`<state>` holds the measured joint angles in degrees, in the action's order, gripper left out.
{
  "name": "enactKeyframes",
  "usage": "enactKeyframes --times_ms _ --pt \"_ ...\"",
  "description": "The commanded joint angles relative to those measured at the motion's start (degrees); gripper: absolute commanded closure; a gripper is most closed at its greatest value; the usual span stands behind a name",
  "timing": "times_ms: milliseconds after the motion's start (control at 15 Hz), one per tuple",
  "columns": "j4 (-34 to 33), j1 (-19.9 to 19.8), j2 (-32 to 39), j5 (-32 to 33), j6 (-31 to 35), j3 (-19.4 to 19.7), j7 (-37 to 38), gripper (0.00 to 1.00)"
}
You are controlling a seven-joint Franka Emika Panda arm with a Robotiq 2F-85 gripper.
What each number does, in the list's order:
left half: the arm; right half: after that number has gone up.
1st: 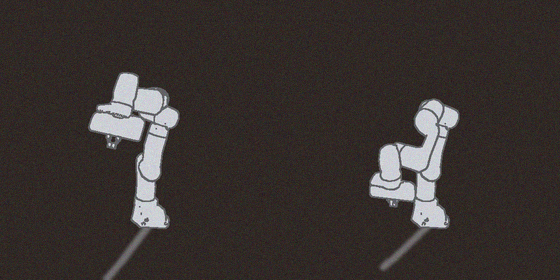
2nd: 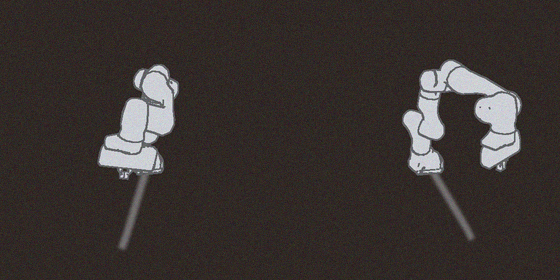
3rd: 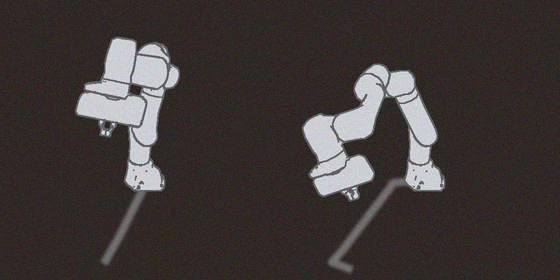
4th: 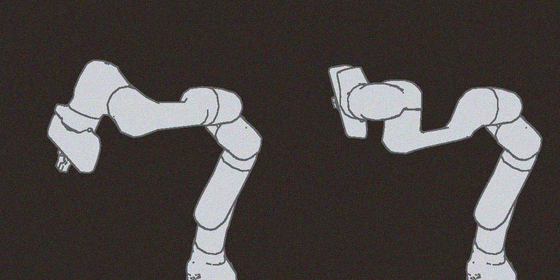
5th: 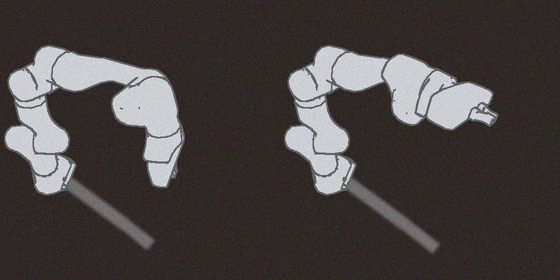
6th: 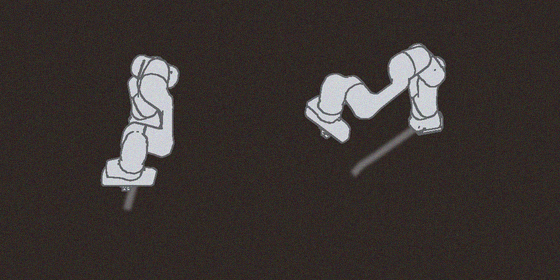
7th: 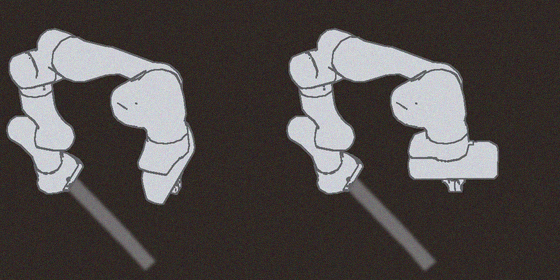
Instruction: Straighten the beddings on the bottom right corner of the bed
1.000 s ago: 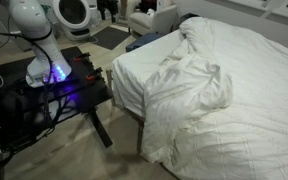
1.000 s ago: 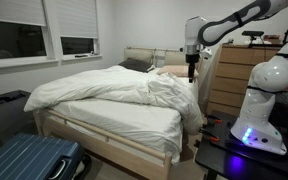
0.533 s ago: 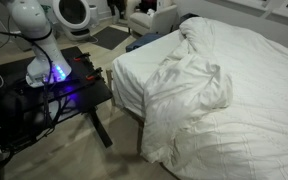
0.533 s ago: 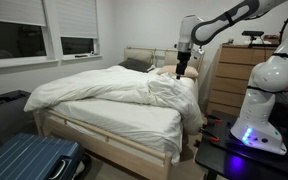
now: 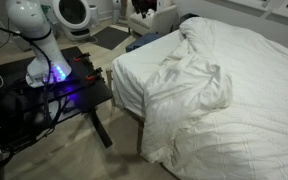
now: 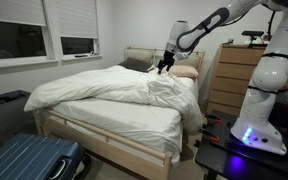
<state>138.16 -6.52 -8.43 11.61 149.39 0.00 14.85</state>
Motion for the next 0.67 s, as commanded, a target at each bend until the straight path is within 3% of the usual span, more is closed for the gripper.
enactKeyframes --times_ms 0,333,533,600 --pt "-8.49 -2.94 8.81 5.65 4.9 1.53 8.05 0.0" --pt "-20.04 -3.47 19.23 13.47 8.64 7.29 20.12 0.0" --pt "-27.44 -3.0 25.6 13.62 8.52 10.07 24.54 0.0" --pt "-29.66 -0.48 27.66 11.66 9.01 13.28 24.15 0.0"
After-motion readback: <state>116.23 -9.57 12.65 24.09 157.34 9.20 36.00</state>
